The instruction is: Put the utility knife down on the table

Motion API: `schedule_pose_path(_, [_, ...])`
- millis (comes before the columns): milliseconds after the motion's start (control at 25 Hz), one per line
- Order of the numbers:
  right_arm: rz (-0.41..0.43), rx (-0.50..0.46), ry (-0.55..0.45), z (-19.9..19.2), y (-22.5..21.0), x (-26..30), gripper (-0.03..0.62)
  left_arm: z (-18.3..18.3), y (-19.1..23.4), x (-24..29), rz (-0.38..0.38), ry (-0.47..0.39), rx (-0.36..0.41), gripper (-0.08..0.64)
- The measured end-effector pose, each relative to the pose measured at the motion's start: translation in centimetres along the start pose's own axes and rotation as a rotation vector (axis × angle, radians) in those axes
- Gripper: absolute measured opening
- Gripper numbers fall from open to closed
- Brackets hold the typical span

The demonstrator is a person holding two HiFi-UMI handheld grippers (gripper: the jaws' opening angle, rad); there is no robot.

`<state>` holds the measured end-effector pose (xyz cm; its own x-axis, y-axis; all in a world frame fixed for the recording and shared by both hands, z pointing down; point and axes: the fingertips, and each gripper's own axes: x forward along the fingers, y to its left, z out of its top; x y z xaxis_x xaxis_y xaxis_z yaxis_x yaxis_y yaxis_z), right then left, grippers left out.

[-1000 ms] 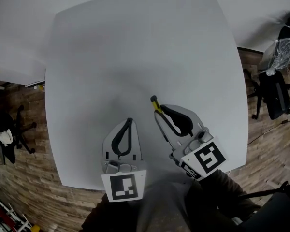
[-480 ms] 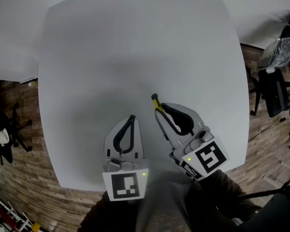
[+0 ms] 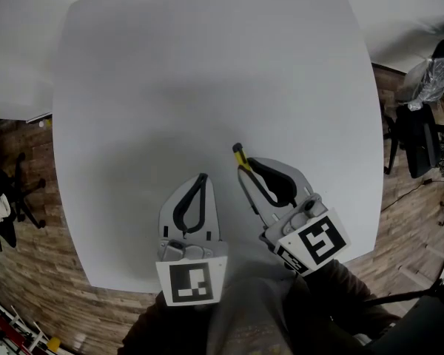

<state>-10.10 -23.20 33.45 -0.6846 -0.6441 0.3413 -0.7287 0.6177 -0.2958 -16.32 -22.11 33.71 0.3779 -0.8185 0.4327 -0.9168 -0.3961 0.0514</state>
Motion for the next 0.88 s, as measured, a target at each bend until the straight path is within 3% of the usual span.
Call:
schedule_pose_path(240, [-0.006,0.012,0.016,-0.7,-0.4,0.3,0.057,-0.6,-0.1,0.5,-0.014,0.018,-0.008,0.002])
schedule_pose_path(440, [-0.007,0.011,0.011,-1.3,-0.7,1.0,0.057,-1.7,0.3,0.6,0.010,0.051,-0.072,0.002])
schedule_pose_path(680, [0.000,0.008,0.047,-2.0,-0.4,1.3,0.057,-1.0,0.6,1.0,0.030,-0.007,-0.073,0.002])
schedule_pose_path(880, [-0.002,0.023,0.029,-1.4,-0.5,0.9,0.057,-0.5,0.4,0.8,0.037,-0.003,-0.071,0.002])
